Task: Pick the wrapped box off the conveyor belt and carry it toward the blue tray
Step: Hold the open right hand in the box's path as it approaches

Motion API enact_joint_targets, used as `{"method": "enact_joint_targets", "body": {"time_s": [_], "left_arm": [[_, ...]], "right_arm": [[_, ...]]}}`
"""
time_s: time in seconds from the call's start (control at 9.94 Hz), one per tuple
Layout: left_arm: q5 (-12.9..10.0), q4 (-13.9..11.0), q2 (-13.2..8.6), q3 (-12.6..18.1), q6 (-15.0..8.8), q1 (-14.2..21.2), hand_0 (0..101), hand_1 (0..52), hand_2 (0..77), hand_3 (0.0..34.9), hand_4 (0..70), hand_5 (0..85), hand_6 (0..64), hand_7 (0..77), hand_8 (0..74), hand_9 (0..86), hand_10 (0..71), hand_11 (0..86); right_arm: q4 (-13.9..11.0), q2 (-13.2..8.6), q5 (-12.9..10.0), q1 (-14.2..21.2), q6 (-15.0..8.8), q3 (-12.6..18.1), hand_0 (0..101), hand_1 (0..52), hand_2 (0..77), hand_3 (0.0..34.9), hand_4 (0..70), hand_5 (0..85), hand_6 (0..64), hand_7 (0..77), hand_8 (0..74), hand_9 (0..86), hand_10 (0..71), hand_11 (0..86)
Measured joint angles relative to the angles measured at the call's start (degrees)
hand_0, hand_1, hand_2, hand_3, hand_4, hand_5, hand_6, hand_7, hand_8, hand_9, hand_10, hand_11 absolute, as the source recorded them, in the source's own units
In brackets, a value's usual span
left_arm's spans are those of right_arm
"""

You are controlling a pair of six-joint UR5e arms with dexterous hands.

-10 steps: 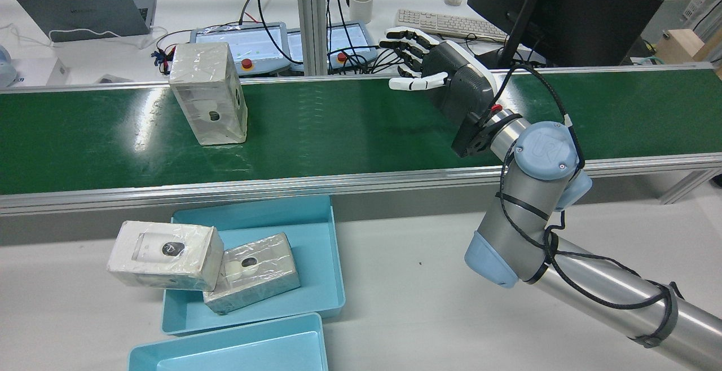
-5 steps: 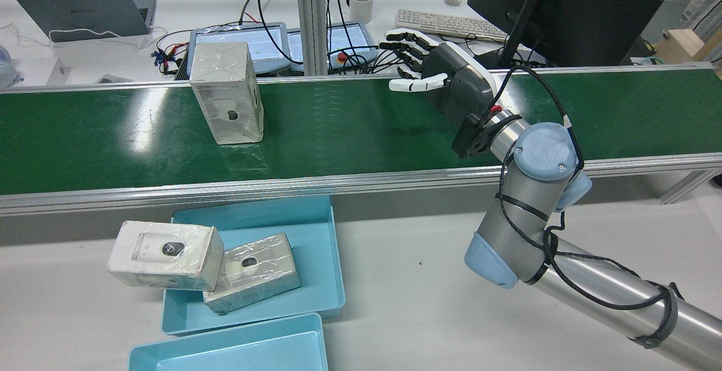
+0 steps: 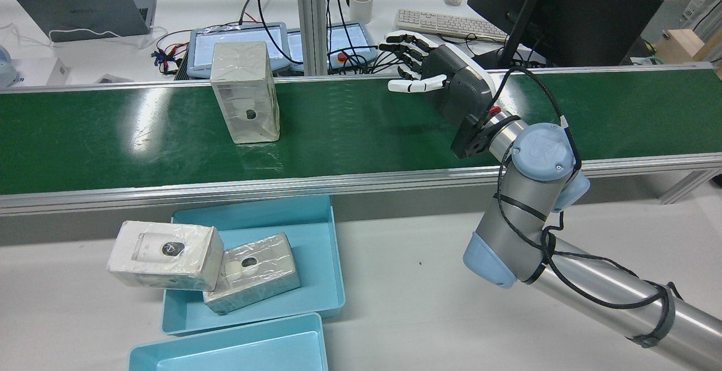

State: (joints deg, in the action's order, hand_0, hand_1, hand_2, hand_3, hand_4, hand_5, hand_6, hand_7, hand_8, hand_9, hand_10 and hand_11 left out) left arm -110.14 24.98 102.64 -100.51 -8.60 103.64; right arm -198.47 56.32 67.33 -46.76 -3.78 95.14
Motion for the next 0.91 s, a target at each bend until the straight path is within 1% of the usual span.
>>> {"method": "enact_joint_targets", "body": {"time_s": [0.1, 0.3, 0.5, 0.6, 0.7, 0.91], "left_arm": [[0.0, 0.0, 0.0, 0.0, 0.0, 0.0, 0, 0.0, 0.5, 0.0, 0.0, 1.1, 0.0, 0.0, 0.0, 0.0, 0.5, 0.0], [0.0, 0.0, 0.0, 0.0, 0.0, 0.0, 0, 0.0, 0.5, 0.0, 0.0, 1.1, 0.0, 0.0, 0.0, 0.0, 0.5, 0.0], [0.0, 0.0, 0.0, 0.0, 0.0, 0.0, 0, 0.0, 0.5, 0.0, 0.0, 1.1, 0.0, 0.0, 0.0, 0.0, 0.5, 0.0], [0.0, 0.0, 0.0, 0.0, 0.0, 0.0, 0, 0.0, 0.5, 0.0, 0.0, 1.1, 0.0, 0.5, 0.0, 0.0, 0.5, 0.0], [0.0, 0.0, 0.0, 0.0, 0.0, 0.0, 0, 0.0, 0.5, 0.0, 0.0, 1.1, 0.0, 0.5, 0.0, 0.0, 0.5, 0.0], [0.0, 0.0, 0.0, 0.0, 0.0, 0.0, 0, 0.0, 0.5, 0.0, 0.0, 1.1, 0.0, 0.0, 0.0, 0.0, 0.5, 0.0]], "right_arm": [[0.0, -0.1, 0.0, 0.0, 0.0, 0.0, 48, 15.8, 20.2, 15.3, 13.6, 32.7, 7.1, 24.0, 0.5, 6.0, 0.0, 1.1], [0.0, -0.1, 0.0, 0.1, 0.0, -0.1, 48, 15.8, 20.2, 15.3, 14.7, 33.3, 8.2, 25.6, 0.5, 6.0, 0.0, 1.1], [0.0, -0.3, 0.1, 0.2, 0.0, -0.1, 48, 15.8, 20.7, 15.4, 14.7, 33.3, 7.6, 25.6, 1.1, 6.0, 0.0, 1.1], [0.0, -0.5, 0.1, 0.2, 0.0, -0.1, 48, 15.8, 20.7, 16.6, 14.7, 33.3, 7.6, 26.7, 1.1, 6.0, 0.0, 1.1], [0.0, -0.7, 0.1, 0.2, 0.0, -0.1, 48, 15.3, 21.8, 16.5, 15.8, 33.8, 7.6, 26.7, 1.1, 6.5, 0.0, 1.1], [0.0, -1.1, -0.1, 0.2, 0.0, -0.5, 48, 15.8, 21.8, 16.7, 15.8, 33.8, 8.2, 27.8, 1.1, 6.5, 0.0, 1.1]]}}
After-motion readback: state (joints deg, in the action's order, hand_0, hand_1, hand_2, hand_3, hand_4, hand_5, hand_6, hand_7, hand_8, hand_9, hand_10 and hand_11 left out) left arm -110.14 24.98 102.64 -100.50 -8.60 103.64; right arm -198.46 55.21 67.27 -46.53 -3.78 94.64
